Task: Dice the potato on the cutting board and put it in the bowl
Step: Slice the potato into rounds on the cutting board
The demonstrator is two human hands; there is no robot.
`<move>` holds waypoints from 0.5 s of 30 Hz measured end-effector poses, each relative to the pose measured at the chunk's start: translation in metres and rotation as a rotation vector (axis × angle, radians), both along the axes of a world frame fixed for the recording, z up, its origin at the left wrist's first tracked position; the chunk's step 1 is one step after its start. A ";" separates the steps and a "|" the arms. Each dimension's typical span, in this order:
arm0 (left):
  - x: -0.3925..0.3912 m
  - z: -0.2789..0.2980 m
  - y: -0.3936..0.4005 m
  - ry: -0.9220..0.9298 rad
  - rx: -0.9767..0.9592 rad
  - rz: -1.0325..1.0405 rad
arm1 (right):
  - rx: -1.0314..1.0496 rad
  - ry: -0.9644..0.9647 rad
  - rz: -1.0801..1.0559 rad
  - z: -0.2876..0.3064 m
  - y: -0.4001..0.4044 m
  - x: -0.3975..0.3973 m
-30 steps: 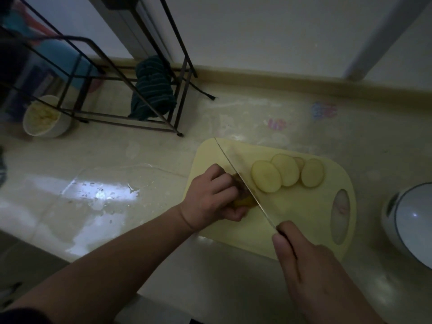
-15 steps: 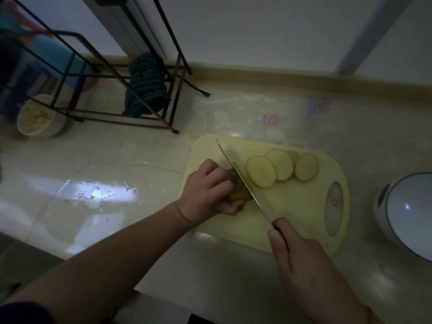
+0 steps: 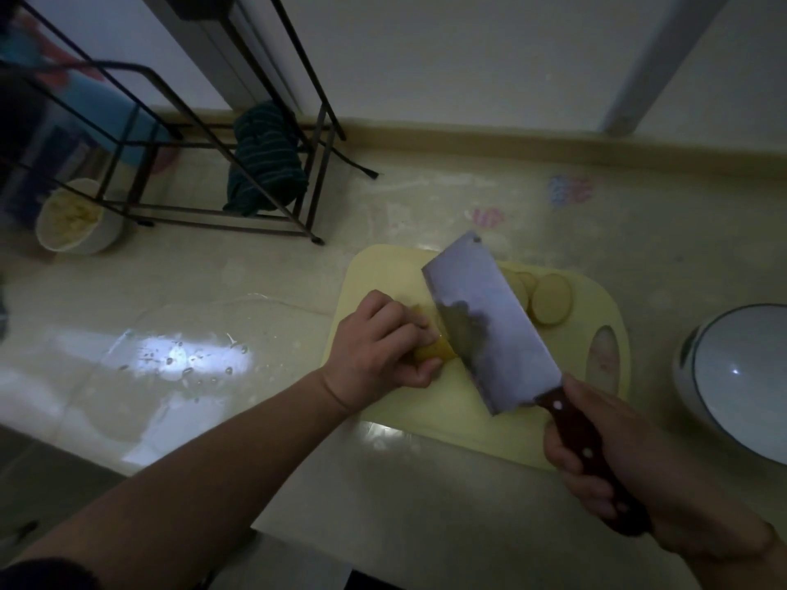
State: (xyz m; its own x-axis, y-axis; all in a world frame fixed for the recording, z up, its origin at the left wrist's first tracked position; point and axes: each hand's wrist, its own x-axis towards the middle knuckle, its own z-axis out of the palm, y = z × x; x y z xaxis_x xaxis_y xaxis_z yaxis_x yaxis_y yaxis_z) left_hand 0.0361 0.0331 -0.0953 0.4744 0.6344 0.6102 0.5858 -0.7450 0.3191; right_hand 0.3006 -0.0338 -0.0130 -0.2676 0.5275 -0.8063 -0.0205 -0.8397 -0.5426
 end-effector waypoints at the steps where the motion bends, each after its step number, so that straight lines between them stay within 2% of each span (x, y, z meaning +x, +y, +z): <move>1: 0.000 0.000 0.000 -0.004 -0.001 -0.001 | -0.036 0.029 -0.019 0.000 0.000 0.001; 7: 0.002 0.001 0.000 -0.009 -0.008 0.016 | -0.154 0.167 -0.094 0.010 0.001 0.011; 10: 0.001 0.003 -0.001 -0.006 -0.024 0.013 | -0.136 0.141 -0.112 0.023 0.001 0.009; 12: -0.001 0.004 -0.003 -0.005 -0.039 0.012 | -0.009 -0.005 -0.073 0.032 -0.002 0.004; 15: -0.002 0.007 -0.009 -0.012 -0.068 0.013 | 0.375 -0.301 0.085 0.049 -0.012 -0.011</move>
